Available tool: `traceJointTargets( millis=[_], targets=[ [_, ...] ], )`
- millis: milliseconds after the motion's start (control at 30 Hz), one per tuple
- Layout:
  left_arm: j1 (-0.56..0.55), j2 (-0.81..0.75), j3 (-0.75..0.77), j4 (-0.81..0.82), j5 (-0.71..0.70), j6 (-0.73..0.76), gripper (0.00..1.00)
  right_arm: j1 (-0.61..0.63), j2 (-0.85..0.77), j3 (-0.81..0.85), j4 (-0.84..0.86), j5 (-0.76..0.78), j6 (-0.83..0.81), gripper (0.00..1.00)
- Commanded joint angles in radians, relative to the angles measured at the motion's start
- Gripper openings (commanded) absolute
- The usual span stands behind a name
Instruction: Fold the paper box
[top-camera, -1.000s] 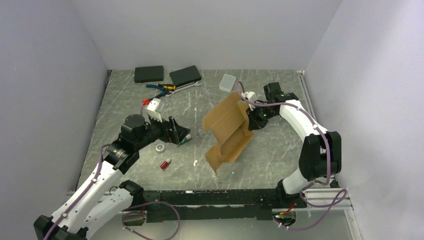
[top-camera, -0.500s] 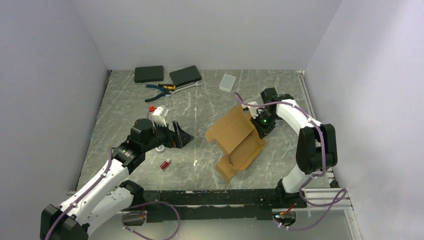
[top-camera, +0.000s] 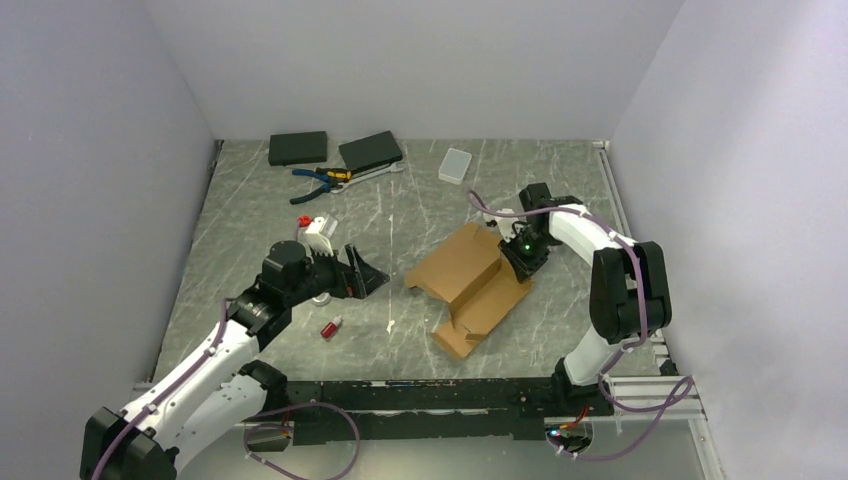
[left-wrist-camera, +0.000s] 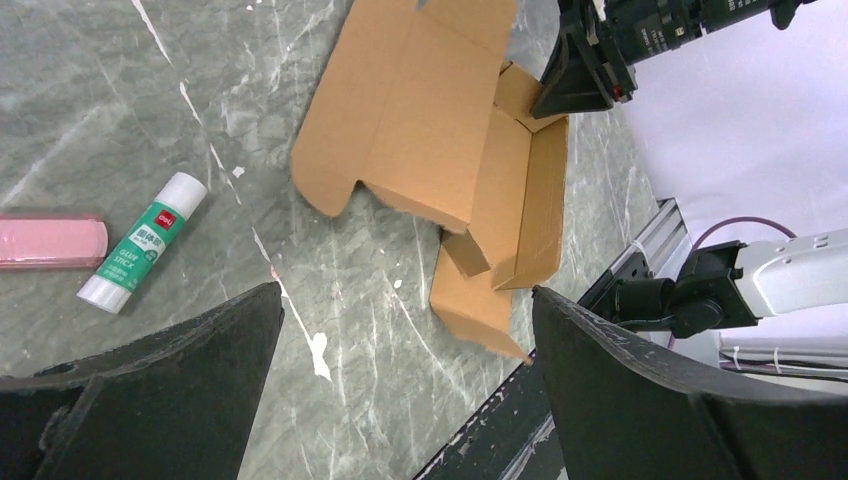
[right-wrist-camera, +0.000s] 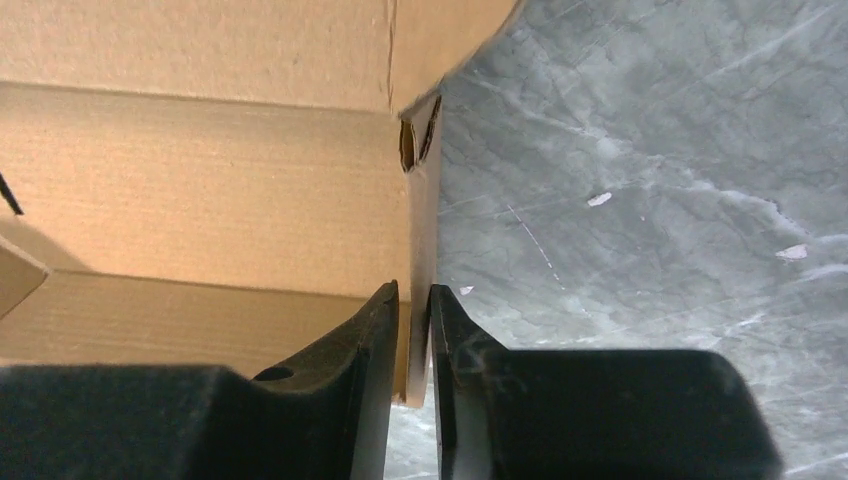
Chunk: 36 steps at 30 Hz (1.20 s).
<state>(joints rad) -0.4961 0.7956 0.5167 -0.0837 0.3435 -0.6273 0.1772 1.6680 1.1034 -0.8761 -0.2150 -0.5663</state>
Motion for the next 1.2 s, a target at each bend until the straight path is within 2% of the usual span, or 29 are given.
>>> traceJointTargets(
  millis=[0,200,300,500,667,767,933,1167],
  targets=[
    [0.004,-0.01,-0.009,0.051,0.021,-0.02,0.99,0.0,-0.014,-0.024,0.065,-0.009,0.031,0.23],
    [0.004,-0.012,-0.007,0.048,0.02,-0.021,0.99,0.001,-0.041,-0.076,0.138,-0.015,0.051,0.22],
    [0.004,-0.013,-0.007,0.044,0.022,-0.021,0.99,0.004,-0.069,-0.116,0.2,0.023,0.071,0.0],
    [0.004,0.019,-0.012,0.073,0.041,-0.027,0.99,0.008,-0.172,-0.202,0.304,0.037,0.09,0.0],
    [-0.003,0.147,-0.042,0.217,0.102,-0.099,0.99,0.007,-0.153,-0.194,0.286,-0.009,0.096,0.19],
    [-0.06,0.228,-0.038,0.261,0.065,-0.11,1.0,0.008,-0.143,-0.189,0.284,-0.032,0.107,0.28],
    [-0.177,0.35,0.006,0.269,-0.065,-0.118,0.99,0.008,-0.144,-0.18,0.287,-0.056,0.118,0.33],
    [-0.217,0.481,0.059,0.306,-0.184,-0.198,1.0,0.006,-0.175,-0.19,0.312,-0.066,0.136,0.34]
  ],
)
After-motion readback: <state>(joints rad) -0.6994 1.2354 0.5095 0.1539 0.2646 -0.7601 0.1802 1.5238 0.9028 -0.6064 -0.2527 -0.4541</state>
